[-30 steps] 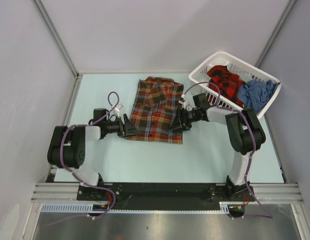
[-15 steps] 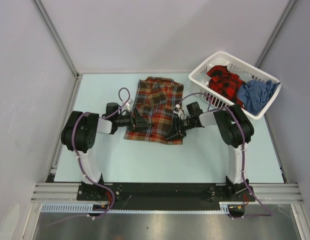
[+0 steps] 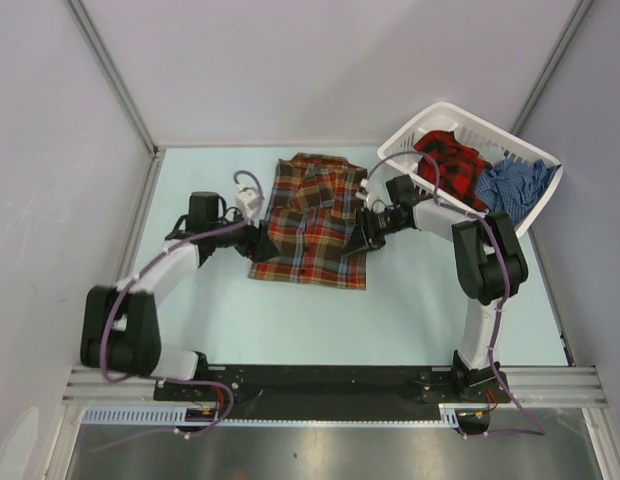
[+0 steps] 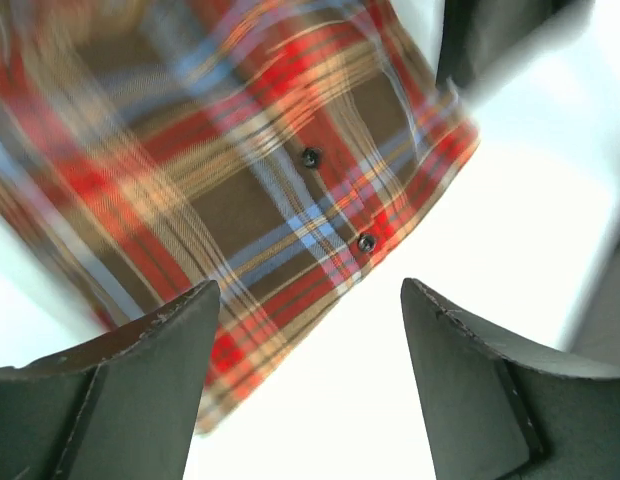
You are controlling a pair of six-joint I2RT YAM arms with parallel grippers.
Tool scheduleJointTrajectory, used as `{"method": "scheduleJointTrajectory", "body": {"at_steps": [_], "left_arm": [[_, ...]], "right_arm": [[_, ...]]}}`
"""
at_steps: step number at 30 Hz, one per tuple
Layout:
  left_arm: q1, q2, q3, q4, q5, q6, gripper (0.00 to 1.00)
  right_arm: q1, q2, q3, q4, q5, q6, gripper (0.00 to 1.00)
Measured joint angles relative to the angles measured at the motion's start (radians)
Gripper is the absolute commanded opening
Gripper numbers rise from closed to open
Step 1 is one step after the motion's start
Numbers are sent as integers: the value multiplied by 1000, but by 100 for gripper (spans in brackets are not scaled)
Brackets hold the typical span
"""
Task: Fold and stack the long sleeve shirts
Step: Fold the shirt
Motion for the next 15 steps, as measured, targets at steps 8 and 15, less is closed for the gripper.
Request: {"method": "scheduleJointTrajectory", "body": {"at_steps": [8,15], "left_arm": [[-493,-359,-338,89,-420,637,78],[-631,-184,-488,430,-676,879,74]], "right_arm": [[66,100,288,97,42,32,38],[137,318,415,159,89,50,38]]}}
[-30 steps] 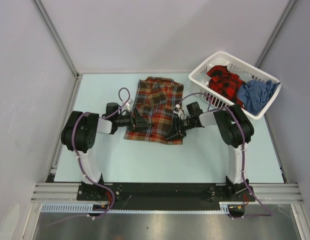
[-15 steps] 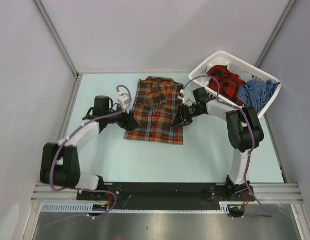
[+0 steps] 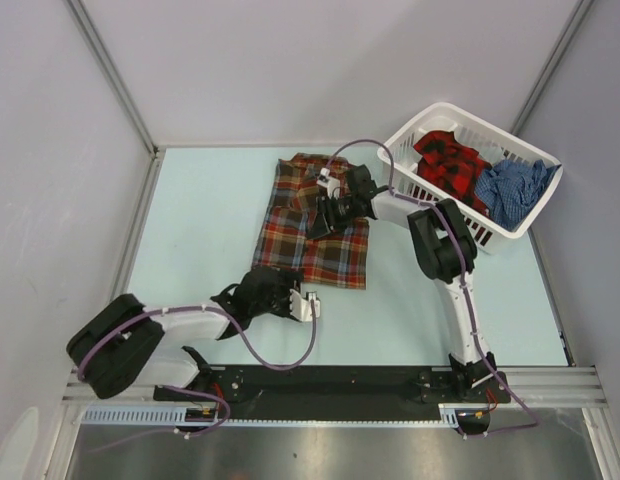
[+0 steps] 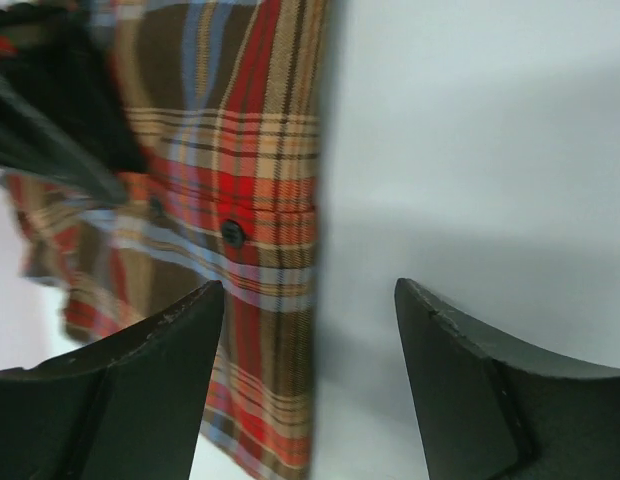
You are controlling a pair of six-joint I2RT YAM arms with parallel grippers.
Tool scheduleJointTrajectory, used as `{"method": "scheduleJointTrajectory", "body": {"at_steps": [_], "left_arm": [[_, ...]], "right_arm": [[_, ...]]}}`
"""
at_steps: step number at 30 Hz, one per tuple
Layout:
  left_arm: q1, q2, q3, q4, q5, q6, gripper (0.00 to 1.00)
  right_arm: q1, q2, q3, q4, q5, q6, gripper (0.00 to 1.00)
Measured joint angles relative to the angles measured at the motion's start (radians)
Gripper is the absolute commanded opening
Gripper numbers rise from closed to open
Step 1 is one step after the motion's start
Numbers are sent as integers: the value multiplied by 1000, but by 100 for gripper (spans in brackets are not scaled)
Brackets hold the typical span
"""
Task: Fold and stack the long sleeve shirts
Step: Fold the shirt
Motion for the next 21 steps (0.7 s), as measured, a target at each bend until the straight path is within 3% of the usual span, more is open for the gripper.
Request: {"method": "scheduleJointTrajectory", "body": {"at_steps": [3,5,6,9,14,21], "left_arm": [[-8,89,-15,166,-63,73,67],[-10,154,-17,261,-103,119,53],[-10,180,-17,294,-119,134,34],[-13,221,-20,317,-145,171,3],[-50,133,-11,175,-157,172,0],[-261,-242,76,-345,-118,-10,0]], "right_arm": [[3,72,21,0,-6,1,38],[0,82,32,1,-28,2,37],[-1,82,34,1,-27,2,37],[-1,84,36,1,-27,2,38],[8,69,18,-2,-31,-10,46],[70,-98,-100,-122,-37,-58,73]]}}
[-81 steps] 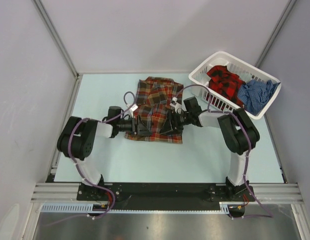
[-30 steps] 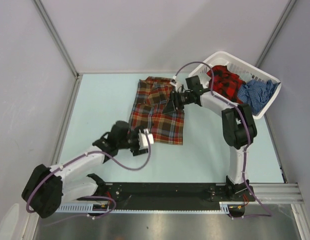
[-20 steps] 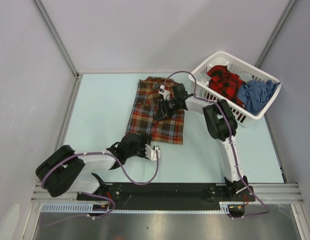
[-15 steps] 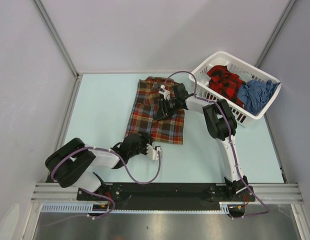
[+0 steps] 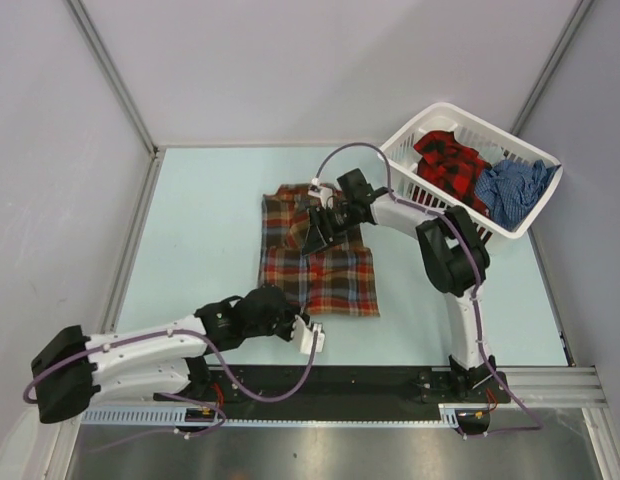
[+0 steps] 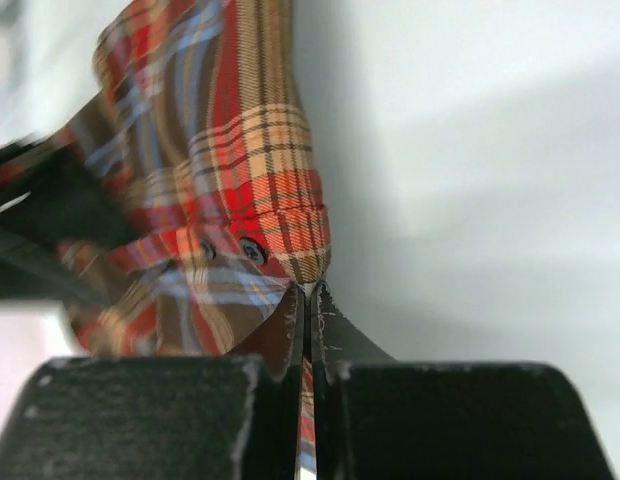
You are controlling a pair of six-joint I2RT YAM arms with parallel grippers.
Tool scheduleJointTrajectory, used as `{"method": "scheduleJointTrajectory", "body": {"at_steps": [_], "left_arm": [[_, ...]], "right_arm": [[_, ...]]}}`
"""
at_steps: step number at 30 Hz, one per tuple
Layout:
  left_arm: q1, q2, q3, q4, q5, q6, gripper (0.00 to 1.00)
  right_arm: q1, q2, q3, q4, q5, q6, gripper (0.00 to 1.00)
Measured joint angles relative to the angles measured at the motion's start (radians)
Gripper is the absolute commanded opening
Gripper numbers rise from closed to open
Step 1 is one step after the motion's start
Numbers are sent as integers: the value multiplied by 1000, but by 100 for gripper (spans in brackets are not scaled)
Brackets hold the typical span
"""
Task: Fold and stack the long sleeve shirts
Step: Fold the shirt
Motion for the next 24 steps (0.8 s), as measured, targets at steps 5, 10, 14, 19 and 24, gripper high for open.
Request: {"method": "scheduleJointTrajectory", "body": {"at_steps": [5,10,14,19,24], "left_arm": [[-98,-93,144,-352,127,-188,0],[-25,-11,323,-568,256,-270,0],[168,216,552,-700,402,-254,0],[380,531,856,-827,517,-163,1],[533,866,1183,-932,600,-65,5]], "right_arm": [[-24,-125,27,-164,-1,-104,84],[-108,-181,95,-338,0,-237,100],[-184,-182,162,-473,0,-333,100],[-260,-196,182,-552,0,-399,100],[-323,-203,170,-573,-1,-434,100]]}}
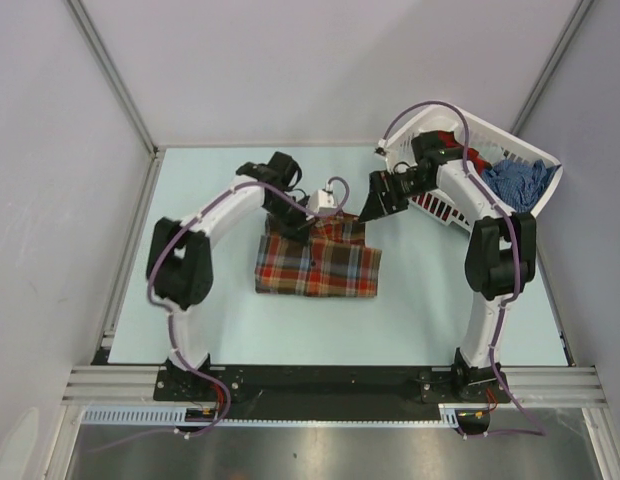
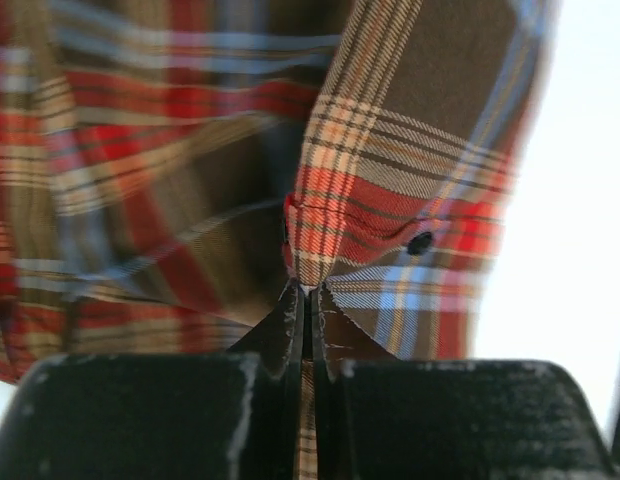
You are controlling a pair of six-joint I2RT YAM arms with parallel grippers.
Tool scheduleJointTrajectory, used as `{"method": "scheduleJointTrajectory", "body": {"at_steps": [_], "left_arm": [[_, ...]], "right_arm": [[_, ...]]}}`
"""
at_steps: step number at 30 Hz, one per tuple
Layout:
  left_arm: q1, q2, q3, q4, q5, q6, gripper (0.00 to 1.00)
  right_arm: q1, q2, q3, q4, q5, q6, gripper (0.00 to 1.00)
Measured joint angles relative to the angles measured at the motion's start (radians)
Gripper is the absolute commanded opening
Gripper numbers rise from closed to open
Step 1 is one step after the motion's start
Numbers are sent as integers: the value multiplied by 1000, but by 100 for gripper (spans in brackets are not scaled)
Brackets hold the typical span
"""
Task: Fold and stack the long sleeve shirts
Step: Fold the shirt
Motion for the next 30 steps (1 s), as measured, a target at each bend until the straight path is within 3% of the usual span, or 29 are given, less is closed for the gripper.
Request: {"method": "scheduleJointTrajectory", "body": {"at_steps": [4,10,14,17,20,26,30], "left_arm": [[64,209,160,-25,31,31,7],[91,325,202,-8,33,27,11],[97,323,201,13,42,13,39],[111,309,182,48,51,-8,53],[149,252,129,75,58,-45,59],[317,114,50,122,100,-145,64],[407,62,-24,139,112,-195,67]], "right_arm": [[-8,-9,-83,38,1,5,99],[-1,-9,-210,157,44,57,90],[5,-9,-253,235,98,83,83],[10,-9,-271,280,138,91,77],[15,-9,-279,312,166,95,69],[23,-9,-288,342,189,91,67],[26,-9,-303,344,203,82,60]]}}
